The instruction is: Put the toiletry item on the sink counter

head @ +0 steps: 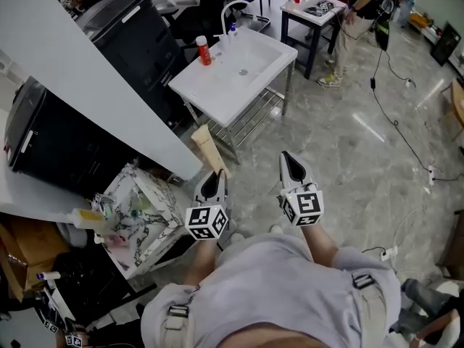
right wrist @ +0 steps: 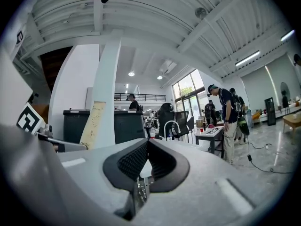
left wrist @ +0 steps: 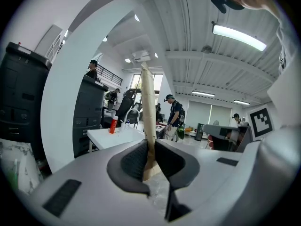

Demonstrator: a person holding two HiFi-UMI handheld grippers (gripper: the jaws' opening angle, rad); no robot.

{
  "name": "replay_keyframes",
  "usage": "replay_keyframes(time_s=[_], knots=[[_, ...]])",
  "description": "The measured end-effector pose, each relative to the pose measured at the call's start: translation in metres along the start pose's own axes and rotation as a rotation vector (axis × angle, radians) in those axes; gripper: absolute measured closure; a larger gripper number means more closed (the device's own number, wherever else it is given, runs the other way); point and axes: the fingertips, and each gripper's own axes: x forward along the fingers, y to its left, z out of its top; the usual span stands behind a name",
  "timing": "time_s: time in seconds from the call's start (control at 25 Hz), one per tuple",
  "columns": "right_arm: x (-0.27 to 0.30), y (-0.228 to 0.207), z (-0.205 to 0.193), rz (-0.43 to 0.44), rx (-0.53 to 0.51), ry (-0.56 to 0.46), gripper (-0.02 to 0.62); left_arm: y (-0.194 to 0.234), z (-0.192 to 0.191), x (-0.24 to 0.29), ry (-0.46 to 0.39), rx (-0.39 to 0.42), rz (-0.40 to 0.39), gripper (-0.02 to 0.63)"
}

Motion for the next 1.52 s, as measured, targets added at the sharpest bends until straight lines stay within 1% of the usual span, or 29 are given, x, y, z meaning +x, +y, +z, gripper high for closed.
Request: replay_keyframes(time_s=[0.2, 0.44, 0.68, 0.88, 1.12, 1.32, 1.52], knots=[[-0.010, -0.012, -0.004, 0.016, -0.004, 0.010, 0.597, -0.020, -0.008, 0.004, 0.009, -0.003, 0.009, 0.561], [-0.024, -0.035, -0.003, 0.036, -0.019, 0.019, 0.597, -0.055, -0.017, 0.016, 0.008, -0.017, -0.004, 0.561], [-0.045, -0.062, -0.015, 0.019, -0.017, 0.047, 0.597, -0.095, -0.033, 0.021, 0.032, -0.030, -0.040, 0.561], [-0.051, -0.074, -0.017, 0.018, 0.004, 0.048, 0.597, -0.111, -0.040, 0.027, 0.062, -0.023, -0.054, 0.561], [-0.039, -0.087, -0.022, 0.016, 0.019, 0.052, 0.597, -0.108, -0.032, 0.043, 0.051, -0.011, -0.044, 0.561], [-0.015, -0.087, -0.019, 0.028, 0.016, 0.045, 0.597, -0.093, -0.032, 0.059, 0.053, -0.021, -0.036, 0.561], [0.017, -0.095, -0.020, 0.025, -0.001, 0.052, 0.597, -0.075, -0.025, 0.088, 0.047, -0.034, -0.039, 0.561]])
